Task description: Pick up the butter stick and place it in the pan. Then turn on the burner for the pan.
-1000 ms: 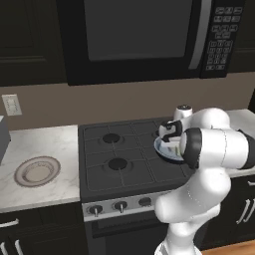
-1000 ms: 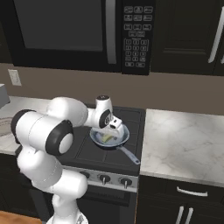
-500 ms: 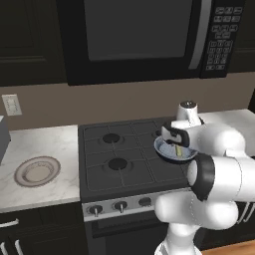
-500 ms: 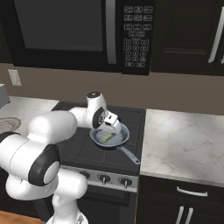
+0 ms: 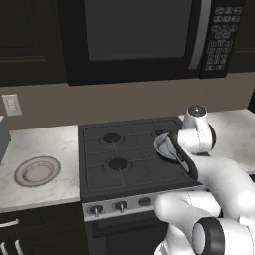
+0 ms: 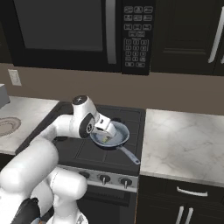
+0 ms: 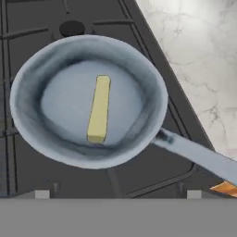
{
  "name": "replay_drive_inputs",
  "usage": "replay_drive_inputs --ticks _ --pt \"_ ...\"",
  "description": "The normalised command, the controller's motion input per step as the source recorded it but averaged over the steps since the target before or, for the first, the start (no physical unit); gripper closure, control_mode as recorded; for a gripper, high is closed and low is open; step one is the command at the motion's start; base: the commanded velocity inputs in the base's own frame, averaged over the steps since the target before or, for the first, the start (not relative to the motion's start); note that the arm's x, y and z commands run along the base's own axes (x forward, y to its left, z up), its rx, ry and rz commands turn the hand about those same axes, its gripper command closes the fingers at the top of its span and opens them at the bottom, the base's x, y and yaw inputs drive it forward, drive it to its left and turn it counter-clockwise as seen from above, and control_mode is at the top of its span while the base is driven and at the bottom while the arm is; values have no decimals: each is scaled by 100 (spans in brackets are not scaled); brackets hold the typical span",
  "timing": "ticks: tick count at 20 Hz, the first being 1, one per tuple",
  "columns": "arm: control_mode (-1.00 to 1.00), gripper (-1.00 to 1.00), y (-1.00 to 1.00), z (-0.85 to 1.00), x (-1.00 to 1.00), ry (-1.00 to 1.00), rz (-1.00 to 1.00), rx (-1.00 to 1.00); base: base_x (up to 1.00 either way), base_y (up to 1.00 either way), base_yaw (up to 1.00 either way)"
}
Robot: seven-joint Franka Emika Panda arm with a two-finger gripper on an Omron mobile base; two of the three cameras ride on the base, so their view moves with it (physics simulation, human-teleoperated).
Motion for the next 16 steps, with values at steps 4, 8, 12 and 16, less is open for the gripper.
replay_drive_inputs --ticks 4,8,12,16 --pt "-100 -100 -2 35 -68 -11 0 -2 0 0 0" --pt "-100 -100 -14 24 -64 -10 3 -2 0 0 0" --pt "-100 -100 -30 17 -55 -9 9 -4 0 0 0" --pt "-100 -100 -35 11 -56 -11 14 -2 0 0 0"
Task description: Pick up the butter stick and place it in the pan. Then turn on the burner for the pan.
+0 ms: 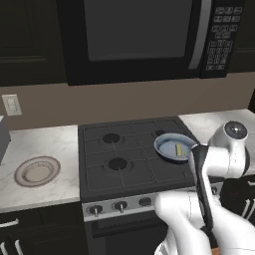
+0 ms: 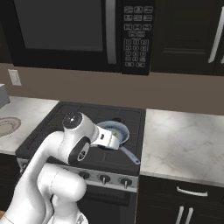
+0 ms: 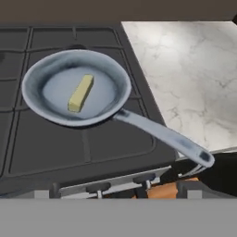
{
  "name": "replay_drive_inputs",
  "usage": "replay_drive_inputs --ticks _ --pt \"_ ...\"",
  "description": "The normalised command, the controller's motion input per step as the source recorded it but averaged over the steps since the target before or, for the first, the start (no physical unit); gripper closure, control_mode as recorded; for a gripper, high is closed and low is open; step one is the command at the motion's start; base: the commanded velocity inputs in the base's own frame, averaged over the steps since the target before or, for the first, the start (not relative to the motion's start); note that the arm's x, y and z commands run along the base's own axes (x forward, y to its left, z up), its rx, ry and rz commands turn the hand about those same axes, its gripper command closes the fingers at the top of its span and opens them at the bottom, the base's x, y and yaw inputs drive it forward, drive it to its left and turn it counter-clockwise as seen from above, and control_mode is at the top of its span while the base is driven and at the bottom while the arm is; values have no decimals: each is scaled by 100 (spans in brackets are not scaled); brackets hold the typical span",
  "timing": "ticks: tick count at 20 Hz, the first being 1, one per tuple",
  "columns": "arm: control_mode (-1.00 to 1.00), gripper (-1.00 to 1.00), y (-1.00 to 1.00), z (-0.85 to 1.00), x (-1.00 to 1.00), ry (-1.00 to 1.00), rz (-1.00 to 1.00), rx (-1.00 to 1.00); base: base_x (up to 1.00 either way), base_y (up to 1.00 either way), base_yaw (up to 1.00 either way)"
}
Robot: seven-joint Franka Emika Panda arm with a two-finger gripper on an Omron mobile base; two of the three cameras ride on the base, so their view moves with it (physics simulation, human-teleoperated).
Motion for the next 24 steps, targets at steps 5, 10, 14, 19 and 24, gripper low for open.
replay_drive_inputs --ticks 5,10,14,19,24 --pt "-100 -100 -41 13 -59 -12 14 0 0 0 0" --pt "-100 -100 -34 3 -85 -18 12 0 0 0 0" --pt "-100 -100 -5 -3 -100 -37 5 0 0 0 0" --pt "-100 -100 0 -5 -100 -43 1 -2 0 0 0" --pt "-100 -100 10 -28 -77 -28 1 -3 0 0 0"
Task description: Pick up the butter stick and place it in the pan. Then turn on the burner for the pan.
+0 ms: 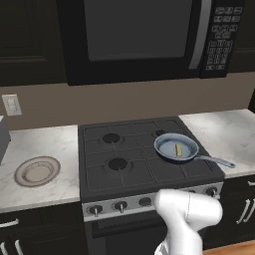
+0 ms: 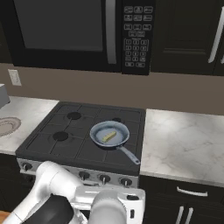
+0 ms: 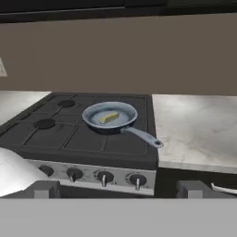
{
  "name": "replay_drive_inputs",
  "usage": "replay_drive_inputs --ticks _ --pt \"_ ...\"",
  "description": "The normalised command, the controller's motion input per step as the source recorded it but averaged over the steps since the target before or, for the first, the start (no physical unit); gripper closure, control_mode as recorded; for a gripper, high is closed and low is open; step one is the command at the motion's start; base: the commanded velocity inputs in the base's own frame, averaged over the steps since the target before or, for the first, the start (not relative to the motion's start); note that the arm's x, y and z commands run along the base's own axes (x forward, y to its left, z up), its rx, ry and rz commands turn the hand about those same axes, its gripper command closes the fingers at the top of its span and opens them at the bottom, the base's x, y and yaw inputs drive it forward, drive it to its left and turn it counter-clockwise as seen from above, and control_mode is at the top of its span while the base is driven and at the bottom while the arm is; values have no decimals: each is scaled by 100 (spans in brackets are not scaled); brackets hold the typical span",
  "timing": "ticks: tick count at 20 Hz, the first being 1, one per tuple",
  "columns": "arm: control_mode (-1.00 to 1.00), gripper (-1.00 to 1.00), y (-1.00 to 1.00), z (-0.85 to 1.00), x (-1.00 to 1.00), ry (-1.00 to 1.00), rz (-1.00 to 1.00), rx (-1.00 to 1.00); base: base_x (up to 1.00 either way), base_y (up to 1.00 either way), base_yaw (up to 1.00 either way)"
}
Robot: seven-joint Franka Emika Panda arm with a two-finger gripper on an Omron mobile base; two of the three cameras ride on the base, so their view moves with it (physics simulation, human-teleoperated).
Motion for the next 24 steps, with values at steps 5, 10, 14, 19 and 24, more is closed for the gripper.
replay_drive_inputs --ticks 5,10,14,19,24 --pt "-100 -100 39 -60 1 -2 1 -7 0 0 0" --pt "-100 -100 43 -62 29 -4 0 -2 0 0 0" --pt "-100 -100 27 -54 21 -15 0 0 0 0 0" --pt "-100 -100 12 -64 17 -31 0 0 0 0 0" --pt "-100 -100 14 -47 37 -31 0 0 0 0 0"
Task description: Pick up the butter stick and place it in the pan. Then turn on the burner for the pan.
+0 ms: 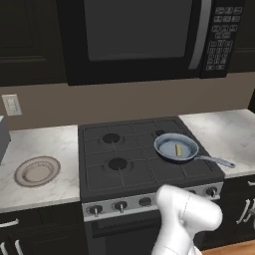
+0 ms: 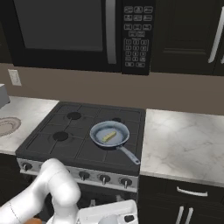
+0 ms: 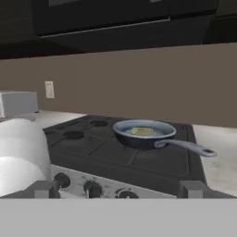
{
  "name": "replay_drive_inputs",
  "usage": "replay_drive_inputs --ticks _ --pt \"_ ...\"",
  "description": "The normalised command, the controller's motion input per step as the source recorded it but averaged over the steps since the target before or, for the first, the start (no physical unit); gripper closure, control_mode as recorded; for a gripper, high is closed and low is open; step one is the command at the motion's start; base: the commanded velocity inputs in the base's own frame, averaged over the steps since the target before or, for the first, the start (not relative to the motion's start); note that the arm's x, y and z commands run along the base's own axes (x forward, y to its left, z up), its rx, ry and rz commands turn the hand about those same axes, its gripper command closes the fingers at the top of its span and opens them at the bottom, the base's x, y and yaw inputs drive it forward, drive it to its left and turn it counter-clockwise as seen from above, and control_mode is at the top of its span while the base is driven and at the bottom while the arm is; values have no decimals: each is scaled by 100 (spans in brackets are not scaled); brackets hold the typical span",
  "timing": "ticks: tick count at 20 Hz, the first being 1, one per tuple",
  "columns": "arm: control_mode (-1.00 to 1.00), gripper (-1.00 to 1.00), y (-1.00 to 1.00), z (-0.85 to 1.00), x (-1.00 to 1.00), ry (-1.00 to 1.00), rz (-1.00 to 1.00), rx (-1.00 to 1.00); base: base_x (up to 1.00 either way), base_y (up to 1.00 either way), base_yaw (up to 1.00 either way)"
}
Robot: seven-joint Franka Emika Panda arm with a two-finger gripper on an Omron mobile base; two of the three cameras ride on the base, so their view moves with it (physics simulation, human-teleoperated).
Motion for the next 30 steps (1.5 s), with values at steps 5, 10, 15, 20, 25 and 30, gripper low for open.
replay_drive_inputs --ticks 5,10,15,20,25,30 --pt "-100 -100 24 -30 65 -17 -3 0 0 0 0" --pt "-100 -100 0 -12 35 2 -7 0 0 0 0" --pt "-100 -100 0 -37 35 0 -10 -2 0 0 0" --pt "-100 -100 -7 -46 22 0 -11 0 0 0 0" --pt "-100 -100 -34 -37 1 -6 -6 0 0 0 0" --pt "-100 -100 -36 -17 0 -13 0 -5 0 0 0"
